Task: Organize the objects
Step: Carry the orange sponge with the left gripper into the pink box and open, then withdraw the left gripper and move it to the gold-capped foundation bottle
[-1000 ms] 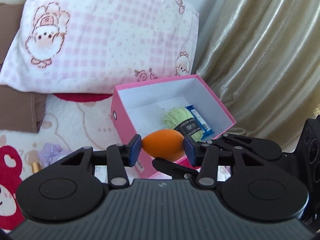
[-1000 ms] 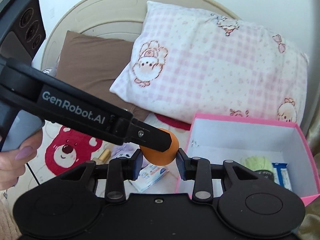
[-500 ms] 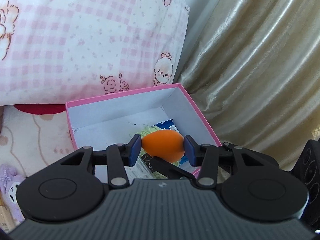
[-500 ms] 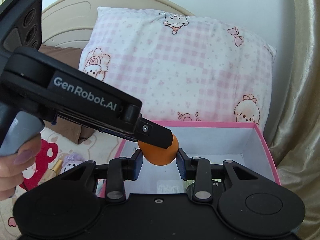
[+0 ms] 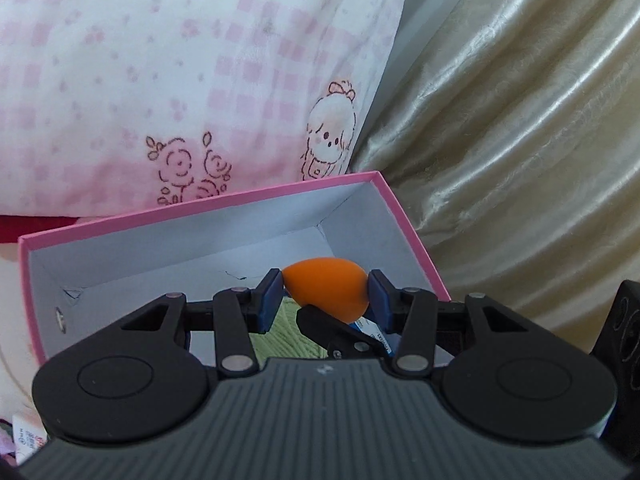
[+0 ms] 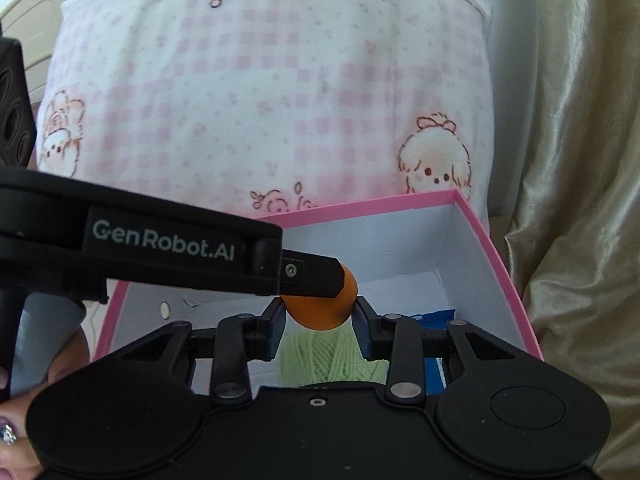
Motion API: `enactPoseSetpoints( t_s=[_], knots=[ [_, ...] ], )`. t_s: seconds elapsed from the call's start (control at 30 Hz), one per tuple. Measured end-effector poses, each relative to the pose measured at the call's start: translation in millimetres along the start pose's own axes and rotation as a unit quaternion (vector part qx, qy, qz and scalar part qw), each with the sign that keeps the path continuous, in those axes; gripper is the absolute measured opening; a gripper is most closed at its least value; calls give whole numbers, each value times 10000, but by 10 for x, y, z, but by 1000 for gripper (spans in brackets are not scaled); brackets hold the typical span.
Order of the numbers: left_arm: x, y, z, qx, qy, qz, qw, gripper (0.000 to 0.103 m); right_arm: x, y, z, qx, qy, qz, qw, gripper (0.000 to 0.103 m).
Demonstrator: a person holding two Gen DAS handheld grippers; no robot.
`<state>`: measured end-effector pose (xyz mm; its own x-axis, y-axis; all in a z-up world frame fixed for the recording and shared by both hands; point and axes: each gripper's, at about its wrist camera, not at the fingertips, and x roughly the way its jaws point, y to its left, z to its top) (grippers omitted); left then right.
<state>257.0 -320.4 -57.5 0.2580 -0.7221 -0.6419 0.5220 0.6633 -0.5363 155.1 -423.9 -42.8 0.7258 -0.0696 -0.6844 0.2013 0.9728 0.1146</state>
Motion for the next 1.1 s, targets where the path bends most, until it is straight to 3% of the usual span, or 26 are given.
enactPoseSetpoints(
  t_s=[0.17,0.3,0.37,0.43,0.53,0.63,0.83,0.97,1.1],
  knots=[
    [215,70,64,-107,208,-33,9997,45,190,-105,8,232,110,-60,9997,42],
    [143,101,67,-207,234,248,9992,45,256,-140,-27,257,130,-308,9991,53],
    [47,91,63,-175,295,284,9990,45,228,-183,-54,480,143,-330,9982,54],
    [-89,55,49,-74,260,434,9987,46,164,-185,-84,568,122,-181,9981,54],
    [-300,-12,8,104,274,696,9971,48,29,-97,-121,464,-25,-314,9984,55],
    [-545,-40,-56,107,316,704,9970,51,-165,25,-161,395,-135,-305,9987,55],
    [-1055,-108,-143,56,337,1290,9911,52,-573,357,-190,89,65,-463,9989,57],
    [-1429,-154,-237,101,302,1404,9896,55,-875,535,-180,-205,97,-462,9987,64],
    [-1780,-153,-345,133,299,1404,9896,57,-1159,742,-187,-417,157,-187,9988,71]
  ],
)
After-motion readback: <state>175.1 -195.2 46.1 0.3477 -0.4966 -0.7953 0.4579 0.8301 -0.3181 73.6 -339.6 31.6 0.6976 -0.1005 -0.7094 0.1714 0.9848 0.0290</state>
